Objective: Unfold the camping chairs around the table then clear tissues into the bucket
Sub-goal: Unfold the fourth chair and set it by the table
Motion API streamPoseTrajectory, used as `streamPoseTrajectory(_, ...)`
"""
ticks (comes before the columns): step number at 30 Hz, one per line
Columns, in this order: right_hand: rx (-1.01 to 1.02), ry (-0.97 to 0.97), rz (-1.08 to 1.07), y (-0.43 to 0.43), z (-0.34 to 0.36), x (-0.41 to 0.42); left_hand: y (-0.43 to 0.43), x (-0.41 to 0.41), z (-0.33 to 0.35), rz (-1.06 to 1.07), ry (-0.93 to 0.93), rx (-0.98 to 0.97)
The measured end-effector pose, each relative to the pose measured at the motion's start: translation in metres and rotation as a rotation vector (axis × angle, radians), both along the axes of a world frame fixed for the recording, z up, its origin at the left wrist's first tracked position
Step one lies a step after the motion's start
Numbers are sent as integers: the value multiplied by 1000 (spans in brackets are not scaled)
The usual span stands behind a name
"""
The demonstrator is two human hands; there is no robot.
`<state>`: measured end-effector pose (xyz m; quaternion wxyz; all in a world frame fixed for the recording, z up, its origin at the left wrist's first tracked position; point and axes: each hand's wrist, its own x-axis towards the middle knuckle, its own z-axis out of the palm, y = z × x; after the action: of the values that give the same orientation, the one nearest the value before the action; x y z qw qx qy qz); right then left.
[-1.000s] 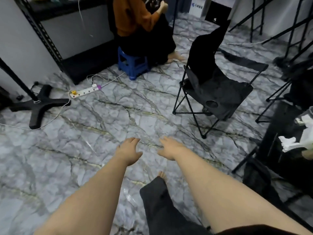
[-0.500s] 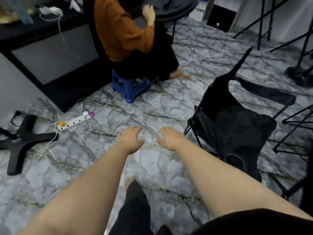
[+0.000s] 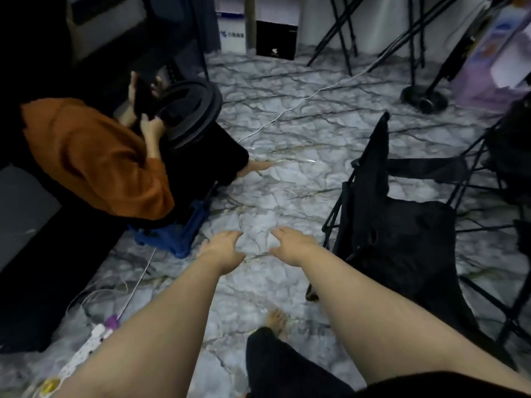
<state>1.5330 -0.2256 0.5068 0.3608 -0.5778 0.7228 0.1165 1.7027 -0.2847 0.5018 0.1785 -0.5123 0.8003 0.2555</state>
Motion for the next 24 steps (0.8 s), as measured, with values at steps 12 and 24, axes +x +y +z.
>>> streamPoseTrajectory(12, -20, 52, -333, -170, 11, -177, -217, -223, 9, -354, -58, -68)
streamPoseTrajectory(24, 35, 106, -520, -318, 0, -343, -402, -416, -3, -670, 75, -19)
